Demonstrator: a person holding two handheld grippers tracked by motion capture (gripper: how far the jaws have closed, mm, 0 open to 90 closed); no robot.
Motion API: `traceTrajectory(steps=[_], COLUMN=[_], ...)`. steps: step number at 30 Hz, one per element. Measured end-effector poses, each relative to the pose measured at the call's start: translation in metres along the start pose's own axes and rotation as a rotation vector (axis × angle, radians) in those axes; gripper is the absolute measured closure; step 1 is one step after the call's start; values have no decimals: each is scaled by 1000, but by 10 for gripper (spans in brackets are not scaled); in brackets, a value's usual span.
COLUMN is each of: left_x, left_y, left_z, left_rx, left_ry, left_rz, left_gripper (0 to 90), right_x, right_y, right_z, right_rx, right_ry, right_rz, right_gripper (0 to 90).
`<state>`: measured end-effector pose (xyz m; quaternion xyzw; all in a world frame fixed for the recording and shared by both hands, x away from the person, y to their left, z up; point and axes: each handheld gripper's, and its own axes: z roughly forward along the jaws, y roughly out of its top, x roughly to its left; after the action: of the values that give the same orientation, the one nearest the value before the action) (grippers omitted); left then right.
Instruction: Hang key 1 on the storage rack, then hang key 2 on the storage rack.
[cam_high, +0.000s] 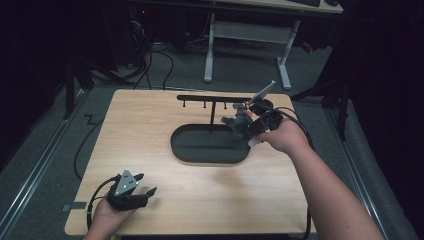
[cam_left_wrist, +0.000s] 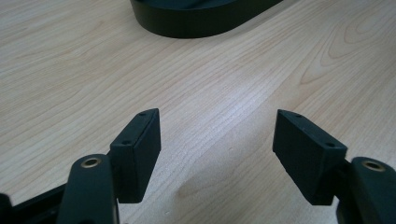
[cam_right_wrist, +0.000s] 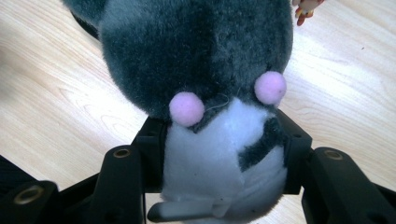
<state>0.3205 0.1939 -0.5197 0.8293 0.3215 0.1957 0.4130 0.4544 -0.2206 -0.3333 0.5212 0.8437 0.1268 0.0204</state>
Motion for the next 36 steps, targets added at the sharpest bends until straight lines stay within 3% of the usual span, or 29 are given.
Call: traceTrajectory(steps=[5, 17, 20, 24, 27, 36], left_x=[-4, -2, -3, -5, -7, -8], left_y=[0, -2, -1, 0, -1, -2], left_z=[2, -1, -1, 0, 0, 0], left_rx=[15, 14, 24, 19, 20, 34], left_ry=[-7, -13, -18, -19, -20, -23], left_rz=[22, 18, 28, 30, 32, 43], left_gripper=[326, 327, 328, 328, 329, 332], right_x=[3, 13, 11, 8, 6, 9], right_y=[12, 28, 30, 31, 31, 22], right_z=[-7, -13, -13, -13, -7, 25], right_rx=[-10, -23, -45, -84, -72, 4], right_ry=[-16, -66, -113, -137, -158, -126], right_rz=[10, 24, 36, 61, 56, 19], right_gripper=[498, 498, 498, 497, 497, 493])
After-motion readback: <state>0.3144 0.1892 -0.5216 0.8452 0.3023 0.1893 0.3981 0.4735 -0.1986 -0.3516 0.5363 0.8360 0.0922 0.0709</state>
